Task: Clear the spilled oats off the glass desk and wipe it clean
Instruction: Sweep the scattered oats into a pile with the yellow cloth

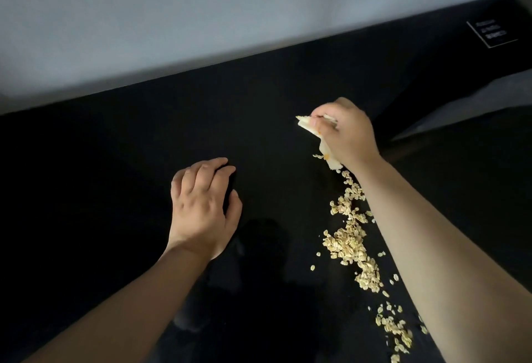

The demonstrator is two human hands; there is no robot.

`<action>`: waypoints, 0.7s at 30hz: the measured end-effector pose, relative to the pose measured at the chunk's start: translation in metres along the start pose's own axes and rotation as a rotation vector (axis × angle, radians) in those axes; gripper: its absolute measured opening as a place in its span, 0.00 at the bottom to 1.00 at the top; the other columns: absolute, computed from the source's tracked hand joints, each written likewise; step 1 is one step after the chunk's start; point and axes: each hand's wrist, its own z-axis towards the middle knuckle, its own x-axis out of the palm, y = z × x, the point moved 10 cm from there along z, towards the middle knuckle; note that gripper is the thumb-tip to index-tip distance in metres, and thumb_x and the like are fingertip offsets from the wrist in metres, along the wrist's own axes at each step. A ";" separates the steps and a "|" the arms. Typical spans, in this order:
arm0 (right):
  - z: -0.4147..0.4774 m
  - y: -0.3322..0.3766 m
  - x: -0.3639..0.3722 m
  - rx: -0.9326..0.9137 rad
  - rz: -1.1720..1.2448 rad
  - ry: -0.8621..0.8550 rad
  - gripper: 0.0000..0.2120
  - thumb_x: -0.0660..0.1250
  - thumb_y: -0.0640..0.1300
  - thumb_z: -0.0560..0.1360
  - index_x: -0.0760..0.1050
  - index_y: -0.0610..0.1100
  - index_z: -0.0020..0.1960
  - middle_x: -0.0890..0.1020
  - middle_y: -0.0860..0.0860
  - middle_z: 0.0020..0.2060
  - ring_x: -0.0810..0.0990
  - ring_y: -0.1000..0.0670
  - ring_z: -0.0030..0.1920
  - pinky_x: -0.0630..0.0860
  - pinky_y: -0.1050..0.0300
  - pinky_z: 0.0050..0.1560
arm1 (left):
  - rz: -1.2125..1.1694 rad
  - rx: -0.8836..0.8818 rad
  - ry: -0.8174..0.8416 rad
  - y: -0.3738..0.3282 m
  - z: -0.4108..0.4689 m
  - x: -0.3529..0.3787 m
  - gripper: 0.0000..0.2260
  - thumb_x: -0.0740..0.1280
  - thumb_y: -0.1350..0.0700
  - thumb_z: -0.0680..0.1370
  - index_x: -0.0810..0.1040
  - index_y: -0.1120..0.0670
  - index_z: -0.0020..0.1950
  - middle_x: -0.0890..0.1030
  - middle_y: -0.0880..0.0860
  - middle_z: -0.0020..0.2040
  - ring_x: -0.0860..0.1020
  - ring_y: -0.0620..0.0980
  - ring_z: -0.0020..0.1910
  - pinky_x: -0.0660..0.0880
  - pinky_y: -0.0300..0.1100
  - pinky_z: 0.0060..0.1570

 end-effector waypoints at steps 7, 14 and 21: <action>-0.099 0.001 -0.011 -0.057 -0.058 0.074 0.01 0.68 0.45 0.76 0.79 0.49 0.46 0.73 0.58 0.41 0.73 0.59 0.36 0.65 0.70 0.36 | 0.015 -0.005 0.026 -0.001 0.002 0.001 0.18 0.57 0.50 0.76 0.76 0.56 0.61 0.74 0.51 0.64 0.69 0.53 0.64 0.59 0.52 0.69; -0.101 0.021 -0.033 -0.028 0.054 0.174 0.04 0.67 0.47 0.76 0.78 0.54 0.43 0.75 0.59 0.40 0.76 0.58 0.40 0.69 0.69 0.38 | 0.011 -0.002 0.005 -0.002 0.002 0.000 0.18 0.58 0.51 0.75 0.76 0.56 0.61 0.74 0.51 0.64 0.69 0.53 0.64 0.60 0.54 0.68; -0.064 0.028 0.015 -0.014 -0.035 0.144 0.04 0.65 0.47 0.77 0.79 0.51 0.48 0.74 0.57 0.43 0.76 0.57 0.41 0.71 0.65 0.41 | 0.009 0.002 -0.017 -0.002 0.002 -0.001 0.18 0.58 0.51 0.75 0.76 0.57 0.60 0.74 0.52 0.63 0.69 0.54 0.63 0.60 0.54 0.68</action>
